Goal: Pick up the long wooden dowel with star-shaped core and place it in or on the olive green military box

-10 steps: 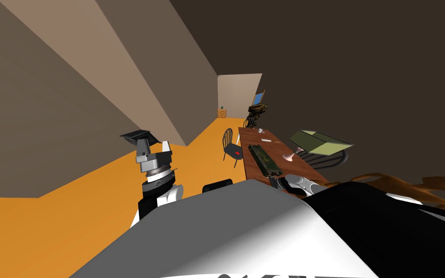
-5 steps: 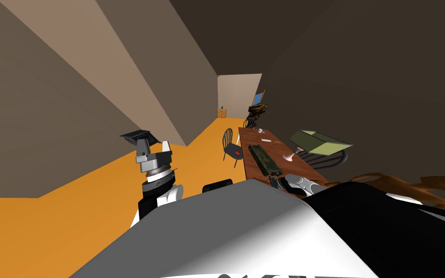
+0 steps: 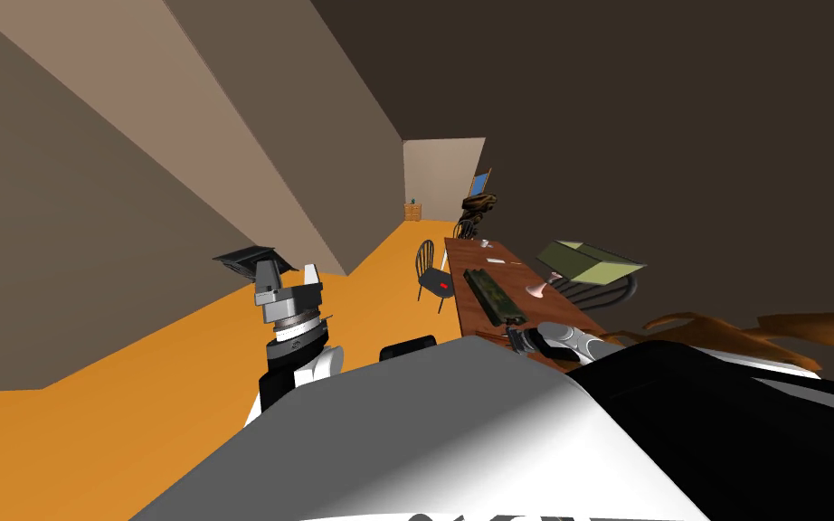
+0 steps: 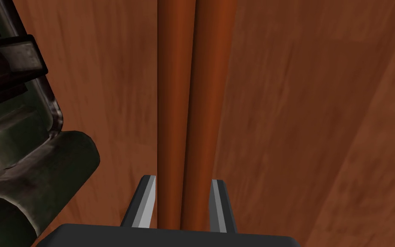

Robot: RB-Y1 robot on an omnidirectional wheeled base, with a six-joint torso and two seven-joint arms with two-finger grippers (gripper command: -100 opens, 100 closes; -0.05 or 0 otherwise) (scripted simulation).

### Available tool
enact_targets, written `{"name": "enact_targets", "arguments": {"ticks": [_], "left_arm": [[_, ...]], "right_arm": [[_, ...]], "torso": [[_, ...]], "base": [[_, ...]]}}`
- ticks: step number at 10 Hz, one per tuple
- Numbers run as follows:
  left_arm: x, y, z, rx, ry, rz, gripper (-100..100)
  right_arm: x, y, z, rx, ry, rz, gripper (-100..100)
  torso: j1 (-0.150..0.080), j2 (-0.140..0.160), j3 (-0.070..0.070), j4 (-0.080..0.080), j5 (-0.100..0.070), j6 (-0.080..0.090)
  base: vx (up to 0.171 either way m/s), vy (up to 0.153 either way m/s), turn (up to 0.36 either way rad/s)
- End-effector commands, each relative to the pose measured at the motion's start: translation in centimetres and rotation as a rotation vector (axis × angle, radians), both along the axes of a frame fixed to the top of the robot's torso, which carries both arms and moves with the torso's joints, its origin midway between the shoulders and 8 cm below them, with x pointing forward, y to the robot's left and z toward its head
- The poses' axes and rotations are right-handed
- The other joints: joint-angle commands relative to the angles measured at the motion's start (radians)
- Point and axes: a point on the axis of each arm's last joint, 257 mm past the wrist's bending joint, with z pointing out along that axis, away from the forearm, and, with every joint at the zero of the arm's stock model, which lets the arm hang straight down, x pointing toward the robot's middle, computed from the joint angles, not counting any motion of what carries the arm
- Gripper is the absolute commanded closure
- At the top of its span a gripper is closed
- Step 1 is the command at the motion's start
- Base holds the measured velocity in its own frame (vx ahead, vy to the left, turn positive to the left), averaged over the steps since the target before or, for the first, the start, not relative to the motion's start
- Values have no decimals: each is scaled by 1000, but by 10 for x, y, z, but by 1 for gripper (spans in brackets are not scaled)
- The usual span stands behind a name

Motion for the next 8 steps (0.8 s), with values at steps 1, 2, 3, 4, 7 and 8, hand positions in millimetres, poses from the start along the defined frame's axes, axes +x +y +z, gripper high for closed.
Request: {"name": "enact_targets", "arguments": {"ticks": [1,2,3,4,7,8], "left_arm": [[0,0,0,0,0,0,0],[0,0,0,0,0,0,0],[0,0,0,0,0,0,0],[0,0,0,0,0,0,0],[0,0,0,0,0,0,0],[0,0,0,0,0,0,0]], "right_arm": [[0,0,0,0,0,0,0],[-2,-14,6,-30,-5,11,100],[-3,-21,8,-44,-7,16,100],[-5,-28,12,-59,-8,21,100],[-10,-53,24,-111,-11,41,100],[-12,-62,29,-130,-11,48,100]], "torso": [[0,0,0,0,0,0],[-1,0,0,0,0,0],[1,-1,-1,0,1,1],[3,-1,-1,-1,2,2],[4,-1,-1,-1,2,2],[4,0,-1,-1,3,2]], "base": [[0,0,0],[23,57,-86],[34,95,-93],[32,98,-79],[27,94,-79],[22,102,-89]]}}
